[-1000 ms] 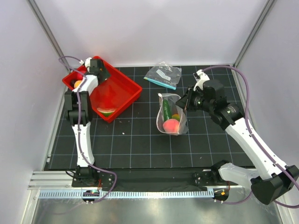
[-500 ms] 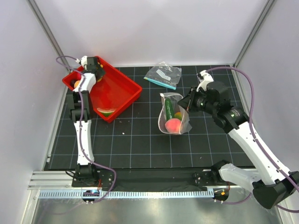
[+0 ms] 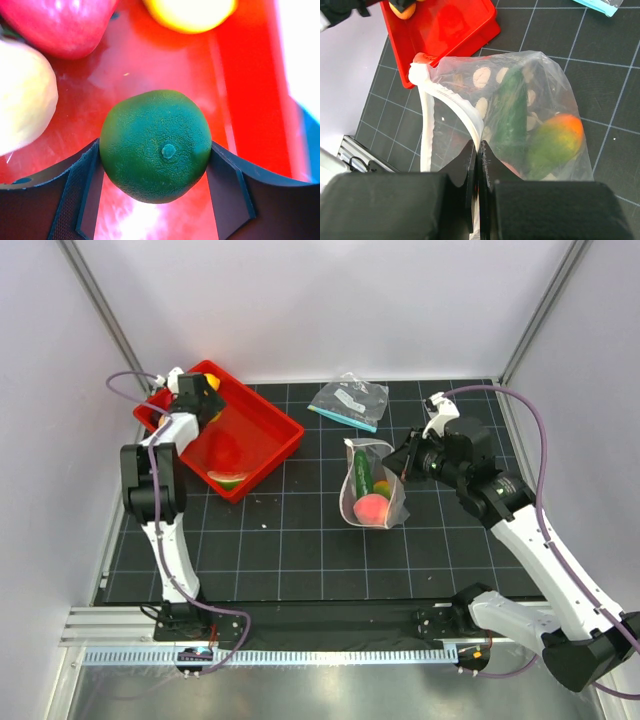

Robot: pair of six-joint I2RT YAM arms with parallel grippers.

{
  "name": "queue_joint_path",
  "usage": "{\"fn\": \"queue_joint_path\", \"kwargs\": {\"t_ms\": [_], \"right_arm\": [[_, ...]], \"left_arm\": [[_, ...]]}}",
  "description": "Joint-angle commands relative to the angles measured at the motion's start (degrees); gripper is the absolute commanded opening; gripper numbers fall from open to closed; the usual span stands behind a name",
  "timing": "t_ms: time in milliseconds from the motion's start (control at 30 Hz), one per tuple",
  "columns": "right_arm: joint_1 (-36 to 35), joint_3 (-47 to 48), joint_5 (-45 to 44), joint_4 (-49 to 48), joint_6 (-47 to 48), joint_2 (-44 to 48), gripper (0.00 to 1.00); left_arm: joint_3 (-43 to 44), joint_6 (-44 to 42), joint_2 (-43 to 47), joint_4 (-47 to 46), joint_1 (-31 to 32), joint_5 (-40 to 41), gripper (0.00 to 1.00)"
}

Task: Place the food in the zip-top bag and seal the zipper
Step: Pick up the fake fruit from the bin.

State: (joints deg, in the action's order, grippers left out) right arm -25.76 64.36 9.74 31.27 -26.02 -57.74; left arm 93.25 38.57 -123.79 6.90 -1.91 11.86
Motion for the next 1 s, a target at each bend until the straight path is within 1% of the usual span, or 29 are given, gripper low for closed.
{"fn": "queue_joint_path", "kwargs": {"t_ms": [0, 200, 233, 367, 467, 500, 533, 567, 600, 667, 700, 733, 767, 800, 833, 867, 933, 967], "right_arm": [[0.1, -0.1, -0.7, -2.6, 0.4, 1.0, 0.01], [0.0, 0.1, -1.2, -1.9, 0.4, 0.6, 0.01], [0.1, 0.2, -1.2, -1.9, 0.3, 0.5, 0.01], [0.0, 0.5, -1.4, -1.6, 0.1, 0.6, 0.01], [0.2, 0.4, -2.0, -1.4, 0.0, 0.6, 0.01], [0.1, 0.3, -2.2, -1.4, -0.1, 0.6, 0.01], [0.2, 0.2, -2.4, -1.5, -0.2, 0.5, 0.01], [0.1, 0.1, -2.4, -1.5, -0.3, 0.5, 0.01], [0.0, -0.1, -2.4, -1.7, -0.4, 0.5, 0.01], [0.0, -0.3, -2.5, -1.9, -0.6, 0.3, 0.01], [0.1, -0.3, -2.6, -1.7, -0.5, 0.2, 0.01], [0.2, -0.3, -2.8, -1.7, -0.6, 0.1, 0.01], [0.1, -0.3, -2.9, -1.3, -0.5, -0.1, 0.01], [0.1, -0.2, -3.0, -1.2, -0.4, 0.0, 0.01], [0.1, -0.3, -3.1, -1.1, -0.3, 0.0, 0.01], [0.1, -0.3, -3.6, -1.0, -0.3, 0.0, 0.01], [0.1, -0.2, -3.8, -0.8, -0.1, 0.1, 0.01], [0.1, 0.0, -4.3, -0.5, -0.1, 0.2, 0.01]], "left_arm": [[-4.2, 1.0, 8.6, -9.7, 0.8, -1.3, 0.44], [-11.6, 4.4, 16.7, -12.9, 1.4, -4.6, 0.40], [-12.5, 4.6, 17.6, -13.3, 3.3, -4.9, 0.39], [-15.7, 4.9, 22.3, -13.8, 6.9, -5.2, 0.38], [-17.7, 4.8, 26.1, -14.4, 11.0, -5.4, 0.36], [-18.6, 4.3, 28.7, -16.6, 13.7, -5.3, 0.35], [-20.8, 3.8, 29.8, -18.2, 15.3, -5.2, 0.35], [-21.9, 1.9, 31.2, -19.7, 17.0, -4.8, 0.36], [-24.0, 0.8, 33.4, -23.4, 20.2, -4.2, 0.36], [-26.3, -2.3, 35.4, -27.7, 23.7, -3.9, 0.37], [-27.2, -6.1, 36.2, -30.1, 25.4, -2.8, 0.37], [-28.9, -7.8, 37.7, -33.7, 28.8, -1.9, 0.36], [-29.7, -9.3, 38.4, -35.4, 30.1, -1.5, 0.35], [-30.1, -11.8, 39.0, -36.9, 31.5, -1.6, 0.31], [-30.8, -12.5, 39.5, -38.1, 32.6, -1.9, 0.30], [-31.1, -13.4, 40.0, -40.3, 34.6, -2.5, 0.29], [-30.9, -15.7, 40.4, -41.8, 36.4, -4.8, 0.29], [-30.9, -16.5, 40.6, -42.6, 38.5, -5.5, 0.29]]}}
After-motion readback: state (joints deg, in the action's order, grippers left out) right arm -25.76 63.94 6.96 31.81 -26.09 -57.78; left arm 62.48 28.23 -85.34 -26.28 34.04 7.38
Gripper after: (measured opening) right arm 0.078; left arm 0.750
